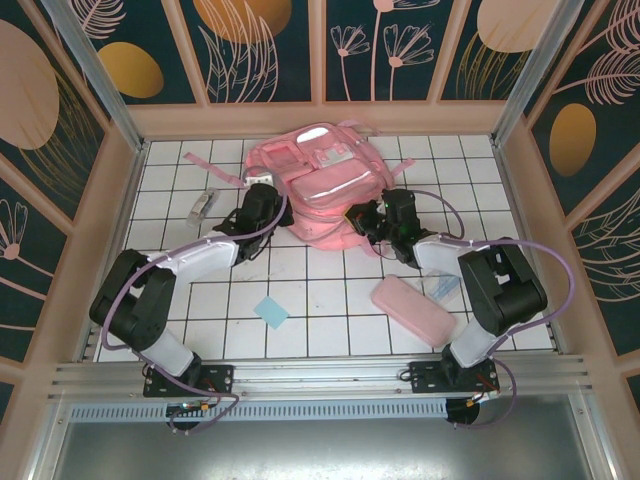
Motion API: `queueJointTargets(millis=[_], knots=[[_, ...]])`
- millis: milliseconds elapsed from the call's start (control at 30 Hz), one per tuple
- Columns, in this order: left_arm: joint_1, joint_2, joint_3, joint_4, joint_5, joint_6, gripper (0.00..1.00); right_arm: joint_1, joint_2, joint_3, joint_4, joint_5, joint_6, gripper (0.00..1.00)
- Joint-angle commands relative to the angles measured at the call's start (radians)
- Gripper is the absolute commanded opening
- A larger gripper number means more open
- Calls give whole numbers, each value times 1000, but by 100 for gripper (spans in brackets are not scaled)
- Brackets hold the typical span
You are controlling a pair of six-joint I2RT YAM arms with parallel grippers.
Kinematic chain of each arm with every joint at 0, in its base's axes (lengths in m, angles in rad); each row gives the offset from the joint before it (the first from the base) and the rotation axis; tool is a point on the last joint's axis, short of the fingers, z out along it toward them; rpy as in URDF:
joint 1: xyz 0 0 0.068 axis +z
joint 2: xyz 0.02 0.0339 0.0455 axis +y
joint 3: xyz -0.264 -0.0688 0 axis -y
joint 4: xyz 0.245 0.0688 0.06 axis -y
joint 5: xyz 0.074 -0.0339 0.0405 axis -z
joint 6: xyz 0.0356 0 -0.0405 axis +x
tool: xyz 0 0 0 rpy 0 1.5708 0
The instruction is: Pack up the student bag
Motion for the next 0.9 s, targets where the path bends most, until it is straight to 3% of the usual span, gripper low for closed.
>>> queueJointTargets(millis=[0, 333, 500, 600, 633, 700, 733, 767, 800, 867], knots=[[95, 46, 44, 74, -206, 99, 0, -31, -36, 11, -8, 54, -53, 0], [185, 82, 81, 22, -245, 181, 0, -61, -94, 11, -78, 86, -116, 0], [208, 86, 78, 17, -212, 188, 0, -57, -73, 75, -92, 17, -174, 0], [207, 94, 118, -7, -128, 193, 0, -51, -72, 114, -130, -12, -227, 2], [207, 94, 133, -23, -100, 194, 0, -51, -74, 126, -147, -25, -246, 12], [206, 94, 166, -74, -55, 189, 29, -51, -88, 158, -223, -34, -301, 50], [206, 94, 176, -99, -34, 186, 45, -50, -97, 181, -291, -32, -343, 65], [206, 94, 183, -125, -11, 186, 55, -51, -109, 204, -369, -13, -391, 86], [203, 90, 184, -144, 6, 186, 61, -50, -123, 220, -432, 13, -427, 98], [188, 63, 178, -176, 35, 200, 66, -54, -160, 241, -564, 93, -498, 99]])
